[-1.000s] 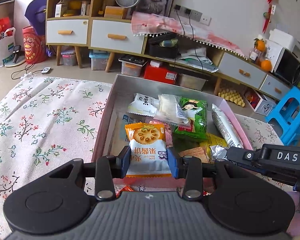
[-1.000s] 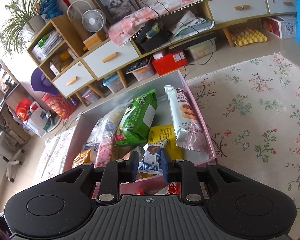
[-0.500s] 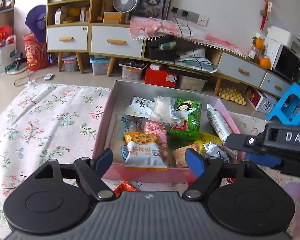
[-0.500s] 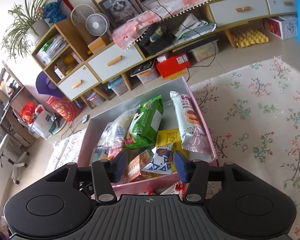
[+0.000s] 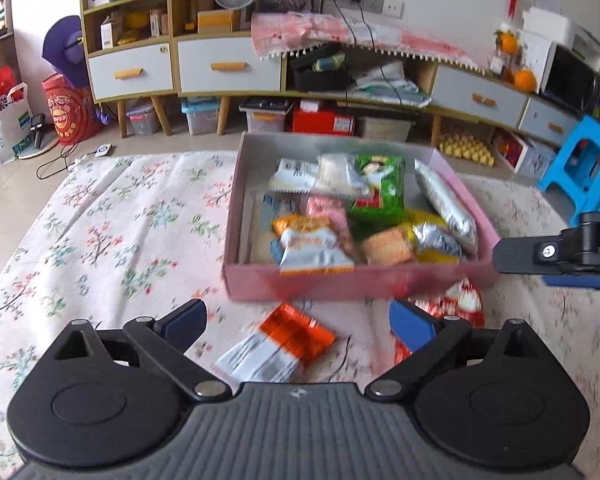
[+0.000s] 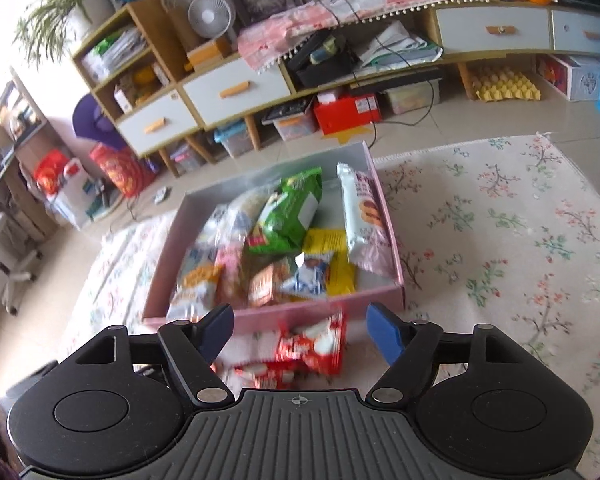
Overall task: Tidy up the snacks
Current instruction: 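Lower both held snacks into the pink box and open both tools, then move both open tools back over the table toward the remaining snacks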
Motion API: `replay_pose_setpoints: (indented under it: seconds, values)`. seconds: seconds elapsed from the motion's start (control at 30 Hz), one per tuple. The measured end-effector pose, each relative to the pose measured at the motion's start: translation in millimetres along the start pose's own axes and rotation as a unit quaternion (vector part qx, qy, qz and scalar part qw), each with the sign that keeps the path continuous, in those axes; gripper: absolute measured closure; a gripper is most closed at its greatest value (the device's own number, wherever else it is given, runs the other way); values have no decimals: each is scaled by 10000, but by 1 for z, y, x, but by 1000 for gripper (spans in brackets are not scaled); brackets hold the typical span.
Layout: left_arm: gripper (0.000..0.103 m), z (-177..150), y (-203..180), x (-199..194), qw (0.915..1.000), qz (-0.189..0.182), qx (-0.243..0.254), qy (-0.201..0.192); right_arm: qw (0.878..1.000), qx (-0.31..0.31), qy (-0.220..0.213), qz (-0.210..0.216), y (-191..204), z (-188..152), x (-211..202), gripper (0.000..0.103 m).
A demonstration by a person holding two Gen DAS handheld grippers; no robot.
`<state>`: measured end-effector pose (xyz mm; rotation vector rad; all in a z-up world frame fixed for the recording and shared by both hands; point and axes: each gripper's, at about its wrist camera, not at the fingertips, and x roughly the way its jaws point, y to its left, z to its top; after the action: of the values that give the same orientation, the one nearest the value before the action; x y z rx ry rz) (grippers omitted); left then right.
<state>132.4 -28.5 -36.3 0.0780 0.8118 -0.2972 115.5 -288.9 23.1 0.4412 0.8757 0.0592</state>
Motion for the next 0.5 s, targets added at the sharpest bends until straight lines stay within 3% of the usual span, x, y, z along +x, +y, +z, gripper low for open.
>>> replay_pose_setpoints:
  seconds: [0.3, 0.5]
  values:
    - [2, -24, -5, -23, 9962, -128, 843, 203, 9990, -253, 377, 6, 2, -20, -25, 18]
    - [2, -48, -7, -43, 9892, -410, 1368, 326, 9932, -1082, 402, 117, 7, -45, -50, 14]
